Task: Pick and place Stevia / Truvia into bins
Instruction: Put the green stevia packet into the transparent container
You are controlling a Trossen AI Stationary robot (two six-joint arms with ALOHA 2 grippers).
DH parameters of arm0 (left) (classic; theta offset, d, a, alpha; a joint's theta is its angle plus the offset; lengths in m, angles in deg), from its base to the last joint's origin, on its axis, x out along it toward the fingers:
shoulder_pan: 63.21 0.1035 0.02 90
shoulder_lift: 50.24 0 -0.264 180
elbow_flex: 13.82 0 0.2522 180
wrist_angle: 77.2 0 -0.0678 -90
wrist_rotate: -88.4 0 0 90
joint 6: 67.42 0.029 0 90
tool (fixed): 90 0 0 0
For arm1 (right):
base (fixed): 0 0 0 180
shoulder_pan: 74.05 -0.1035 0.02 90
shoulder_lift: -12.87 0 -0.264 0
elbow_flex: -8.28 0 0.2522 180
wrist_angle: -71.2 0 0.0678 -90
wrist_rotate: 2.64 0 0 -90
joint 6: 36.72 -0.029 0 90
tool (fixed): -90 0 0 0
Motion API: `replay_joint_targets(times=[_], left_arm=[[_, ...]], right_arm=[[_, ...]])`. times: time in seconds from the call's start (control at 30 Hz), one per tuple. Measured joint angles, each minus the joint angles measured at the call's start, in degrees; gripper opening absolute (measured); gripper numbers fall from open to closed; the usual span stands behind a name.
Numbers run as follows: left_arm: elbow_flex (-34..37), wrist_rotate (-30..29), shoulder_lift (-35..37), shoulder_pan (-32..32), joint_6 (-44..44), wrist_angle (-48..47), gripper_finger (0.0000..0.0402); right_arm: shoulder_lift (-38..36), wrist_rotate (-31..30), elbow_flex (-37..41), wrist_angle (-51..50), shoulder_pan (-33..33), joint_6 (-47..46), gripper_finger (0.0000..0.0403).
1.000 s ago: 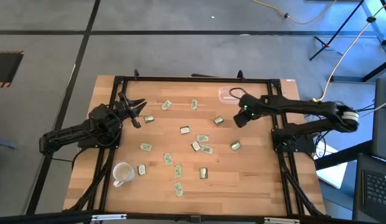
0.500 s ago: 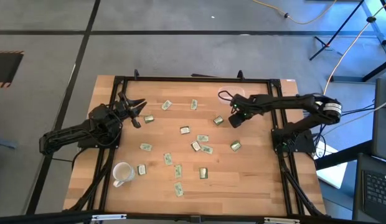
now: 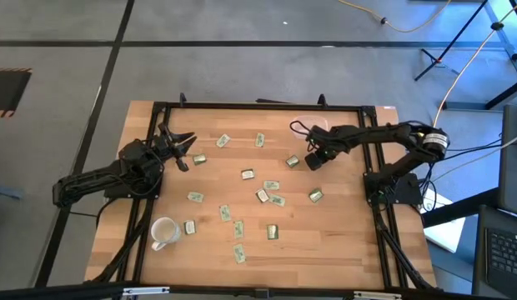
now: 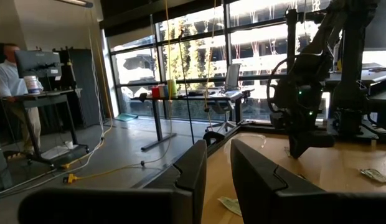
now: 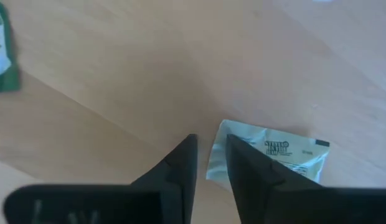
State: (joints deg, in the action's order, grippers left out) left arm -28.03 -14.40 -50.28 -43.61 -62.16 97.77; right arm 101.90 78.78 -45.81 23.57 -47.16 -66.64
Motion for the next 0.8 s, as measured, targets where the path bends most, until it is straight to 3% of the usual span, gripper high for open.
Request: replay_joint_targets(times=[0.37,0.8], left_arm=[[-0.02,-0.04,0.00,0.01,0.01,-1.30,0.0068],[0.00,-0.17,0.00,0.02,0.00,-1.36,0.0068]], right_arm=[[0.62,0.69,0.05,-0.35,0.34,0.17,0.0007],[-2.32,0.43,0.07,-2.41,-0.40,1.78,0.0002]])
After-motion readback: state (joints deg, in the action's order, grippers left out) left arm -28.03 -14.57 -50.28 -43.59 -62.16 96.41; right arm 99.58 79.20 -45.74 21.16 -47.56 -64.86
